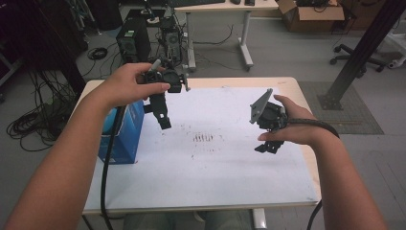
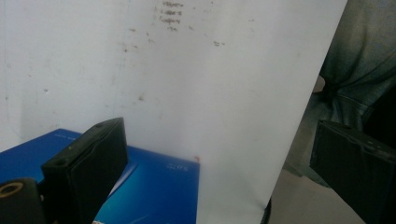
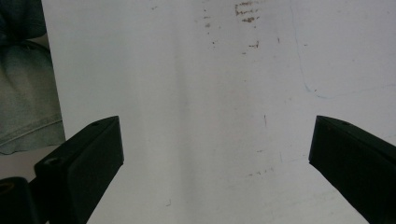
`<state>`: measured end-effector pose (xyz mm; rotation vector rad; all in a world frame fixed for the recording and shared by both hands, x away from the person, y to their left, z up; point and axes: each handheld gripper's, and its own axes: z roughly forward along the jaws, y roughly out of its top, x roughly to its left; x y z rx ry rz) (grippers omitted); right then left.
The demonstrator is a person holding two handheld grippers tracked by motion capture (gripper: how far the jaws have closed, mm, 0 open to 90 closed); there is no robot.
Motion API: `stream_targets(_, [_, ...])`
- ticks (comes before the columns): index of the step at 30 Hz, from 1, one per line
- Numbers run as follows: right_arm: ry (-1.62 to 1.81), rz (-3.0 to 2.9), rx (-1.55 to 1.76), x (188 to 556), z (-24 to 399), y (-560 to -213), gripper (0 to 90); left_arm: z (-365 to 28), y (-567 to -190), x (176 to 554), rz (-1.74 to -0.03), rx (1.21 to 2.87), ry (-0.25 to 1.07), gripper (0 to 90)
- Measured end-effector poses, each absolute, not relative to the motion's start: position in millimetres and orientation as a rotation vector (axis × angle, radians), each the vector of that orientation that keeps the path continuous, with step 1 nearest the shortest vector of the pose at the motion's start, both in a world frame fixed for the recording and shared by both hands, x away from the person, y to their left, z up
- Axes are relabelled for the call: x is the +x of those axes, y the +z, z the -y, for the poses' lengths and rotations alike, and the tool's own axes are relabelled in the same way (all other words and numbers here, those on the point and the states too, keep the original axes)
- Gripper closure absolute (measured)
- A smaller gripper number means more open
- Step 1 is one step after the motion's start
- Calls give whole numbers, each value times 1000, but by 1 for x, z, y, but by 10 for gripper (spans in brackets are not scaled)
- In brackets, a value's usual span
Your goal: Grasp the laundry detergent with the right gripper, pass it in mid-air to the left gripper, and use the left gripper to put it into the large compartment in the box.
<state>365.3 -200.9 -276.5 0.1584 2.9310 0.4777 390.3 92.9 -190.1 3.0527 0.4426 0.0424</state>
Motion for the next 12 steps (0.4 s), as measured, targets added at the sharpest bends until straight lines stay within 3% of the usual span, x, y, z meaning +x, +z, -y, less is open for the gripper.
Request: stream_targets(12, [510, -2908, 156, 360, 197, -270, 30, -92, -190, 391, -493, 3007, 37, 45])
